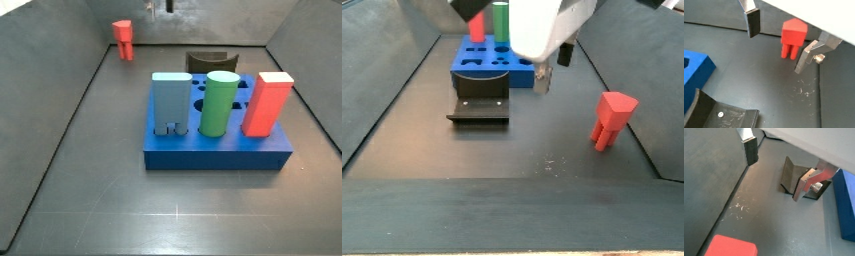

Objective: Pick up the 3 prong object. Move up. Move to above the board. Insert the 3 prong object.
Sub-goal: Pick up the 3 prong object.

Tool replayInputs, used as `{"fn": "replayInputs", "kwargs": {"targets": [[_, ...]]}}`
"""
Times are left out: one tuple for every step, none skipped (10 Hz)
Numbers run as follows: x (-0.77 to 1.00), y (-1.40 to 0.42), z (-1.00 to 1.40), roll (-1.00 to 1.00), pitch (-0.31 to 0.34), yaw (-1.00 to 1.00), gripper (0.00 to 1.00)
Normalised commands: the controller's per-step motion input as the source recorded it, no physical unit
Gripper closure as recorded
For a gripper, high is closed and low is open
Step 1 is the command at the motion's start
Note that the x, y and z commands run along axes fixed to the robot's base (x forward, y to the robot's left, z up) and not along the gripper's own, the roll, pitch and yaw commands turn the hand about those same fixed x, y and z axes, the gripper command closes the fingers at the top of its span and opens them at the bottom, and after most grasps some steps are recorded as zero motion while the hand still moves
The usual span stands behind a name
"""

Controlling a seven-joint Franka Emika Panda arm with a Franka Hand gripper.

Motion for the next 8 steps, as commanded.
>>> {"fn": "replayInputs", "kwargs": {"targets": [[-0.07, 0.24, -0.31, -0.05, -0.030, 0.79, 0.00], [-0.23, 0.38, -0.44, 0.00, -0.041, 0.73, 0.00], [0.11, 0.01, -0.04, -0.04, 0.000, 0.41, 0.00], [0.00, -0.04, 0.00, 0.00, -0.027, 0.01, 0.00], [-0.65, 0.05, -0.56, 0.08, -0.031, 0.52, 0.00], [-0.49, 0.18, -0.35, 0.00, -0.026, 0.54, 0.00], [0.00, 0.00, 0.00, 0.00, 0.000, 0.07, 0.00], [0.00, 0.00, -0.01, 0.01, 0.000, 0.02, 0.00]]}}
